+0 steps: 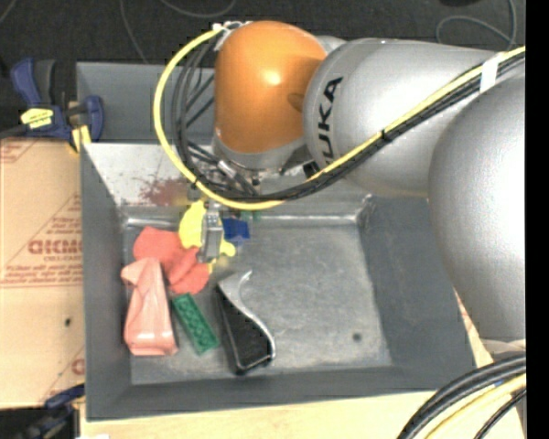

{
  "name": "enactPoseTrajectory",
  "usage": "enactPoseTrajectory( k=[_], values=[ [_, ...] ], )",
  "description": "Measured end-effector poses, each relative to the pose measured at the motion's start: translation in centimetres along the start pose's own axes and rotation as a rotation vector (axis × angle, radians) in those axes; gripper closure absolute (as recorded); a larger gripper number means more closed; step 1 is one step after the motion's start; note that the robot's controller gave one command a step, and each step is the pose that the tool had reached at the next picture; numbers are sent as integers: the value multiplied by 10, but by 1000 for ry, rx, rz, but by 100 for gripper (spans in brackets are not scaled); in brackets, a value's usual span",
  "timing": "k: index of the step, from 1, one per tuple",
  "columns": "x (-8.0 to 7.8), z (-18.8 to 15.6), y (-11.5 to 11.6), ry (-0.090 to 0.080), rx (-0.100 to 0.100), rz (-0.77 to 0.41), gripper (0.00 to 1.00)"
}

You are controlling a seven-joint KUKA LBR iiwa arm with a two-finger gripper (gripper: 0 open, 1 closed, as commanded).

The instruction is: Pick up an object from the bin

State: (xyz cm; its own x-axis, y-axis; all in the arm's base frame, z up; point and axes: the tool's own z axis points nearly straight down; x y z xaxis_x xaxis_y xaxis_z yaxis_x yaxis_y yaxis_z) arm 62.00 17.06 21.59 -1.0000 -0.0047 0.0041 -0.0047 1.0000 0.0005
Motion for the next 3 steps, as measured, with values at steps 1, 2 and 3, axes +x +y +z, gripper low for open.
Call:
enactPoseTrajectory(
  k=[1,2,3],
  values=[
    [-1,-5,-1,-7,-1,2,0],
    [4,28,-12,-15,-3,-32,0],
    [12,67,-27,-7,-1,5,0]
  ],
)
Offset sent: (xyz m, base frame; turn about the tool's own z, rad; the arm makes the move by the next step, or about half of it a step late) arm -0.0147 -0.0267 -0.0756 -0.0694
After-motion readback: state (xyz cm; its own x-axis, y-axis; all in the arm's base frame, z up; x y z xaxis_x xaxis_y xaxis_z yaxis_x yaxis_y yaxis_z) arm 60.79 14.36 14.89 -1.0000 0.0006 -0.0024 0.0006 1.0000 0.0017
